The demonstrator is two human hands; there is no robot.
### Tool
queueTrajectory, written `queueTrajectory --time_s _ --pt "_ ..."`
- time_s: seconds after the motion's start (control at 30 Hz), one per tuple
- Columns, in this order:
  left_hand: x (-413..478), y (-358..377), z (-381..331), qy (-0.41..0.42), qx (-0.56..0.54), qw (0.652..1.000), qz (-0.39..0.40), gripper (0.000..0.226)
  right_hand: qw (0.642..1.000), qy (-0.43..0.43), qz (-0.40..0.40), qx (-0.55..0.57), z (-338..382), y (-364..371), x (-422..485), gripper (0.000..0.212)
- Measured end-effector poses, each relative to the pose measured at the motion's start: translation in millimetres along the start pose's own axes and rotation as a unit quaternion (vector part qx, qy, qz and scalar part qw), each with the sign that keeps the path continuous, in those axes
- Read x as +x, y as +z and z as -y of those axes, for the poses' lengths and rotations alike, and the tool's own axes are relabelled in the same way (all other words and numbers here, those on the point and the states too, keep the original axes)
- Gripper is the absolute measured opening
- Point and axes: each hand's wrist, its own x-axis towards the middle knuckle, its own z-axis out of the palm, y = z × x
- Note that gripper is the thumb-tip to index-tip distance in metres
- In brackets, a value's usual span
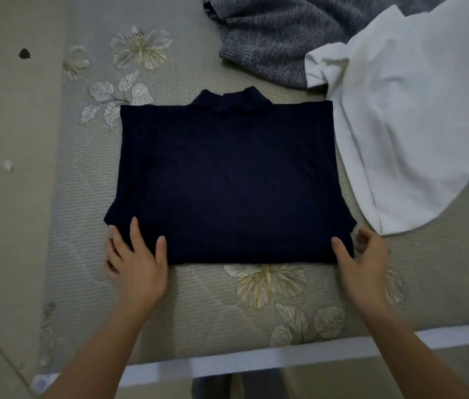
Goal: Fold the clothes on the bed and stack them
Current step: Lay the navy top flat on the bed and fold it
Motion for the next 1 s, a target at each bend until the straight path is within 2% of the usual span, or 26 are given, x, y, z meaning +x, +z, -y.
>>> queueTrajectory --time_s 0.1,0.17,0.2,0.3,0.43,0.5,0.6,0.67,0.73,0.8,0.87,0.93,1.0 --pt "-3.7 -3.3 -0.5 -0.083 -0.086 0.993 -0.012 0.068 0.993 0.092 -0.014 0.071 1.1 3.1 -2.9 0.053" --pt "-1.5 -8.1 0.8 -0.119 -0.125 0.985 -0.029 0.064 0.987 0.134 -0.002 0.093 6.1 2.7 -0.3 0.037" --pt "0.1 -10.7 1.8 -0.127 -0.153 0.979 -0.037 0.061 0.985 0.142 0.01 0.099 8.5 1.5 2.0 0.026" --pt "0.0 -19.9 6.9 -0.159 -0.288 0.944 -0.032 0.055 0.98 0.159 0.04 0.116 12.8 -4.8 3.9 0.036" --pt "-11.8 -34.7 15.3 -0.147 -0.378 0.913 -0.046 0.042 0.955 0.191 0.009 0.226 13.1 -15.7 -3.9 0.015" --pt "-22.9 -41.8 21.8 -0.128 -0.399 0.906 -0.067 0.032 0.941 0.216 -0.023 0.261 8.1 -19.9 -13.1 0.009" --pt "-52.3 -42.5 39.7 -0.121 -0.391 0.909 -0.076 0.029 0.925 0.243 -0.087 0.279 -8.7 -25.5 -34.3 0.005" --pt "-75.7 -37.5 52.4 -0.126 -0.357 0.924 -0.057 0.033 0.919 0.255 -0.105 0.28 -21.9 -26.5 -50.2 0.008" --pt "-89.7 -31.2 60.4 -0.121 -0.318 0.94 -0.036 0.044 0.909 0.274 -0.103 0.296 -30.2 -25.3 -60.6 0.002" --pt "-90.6 -25.3 60.8 -0.075 -0.233 0.968 -0.06 0.064 0.906 0.277 -0.093 0.306 -29.8 -24.1 -63.4 0.005" --pt "-88.8 -21.7 49.2 0.023 -0.151 0.985 -0.074 0.072 0.904 0.271 -0.084 0.32 -22.6 -23.5 -62.9 0.007" --pt "-92.4 -14.9 29.6 0.134 -0.111 0.984 -0.042 0.069 0.906 0.26 -0.077 0.325 -11.3 -23.0 -64.4 0.007" --pt "-102.6 -4.4 6.8 0.228 -0.088 0.969 0.023 0.065 0.912 0.248 -0.069 0.318 2.1 -22.1 -68.9 0.005"
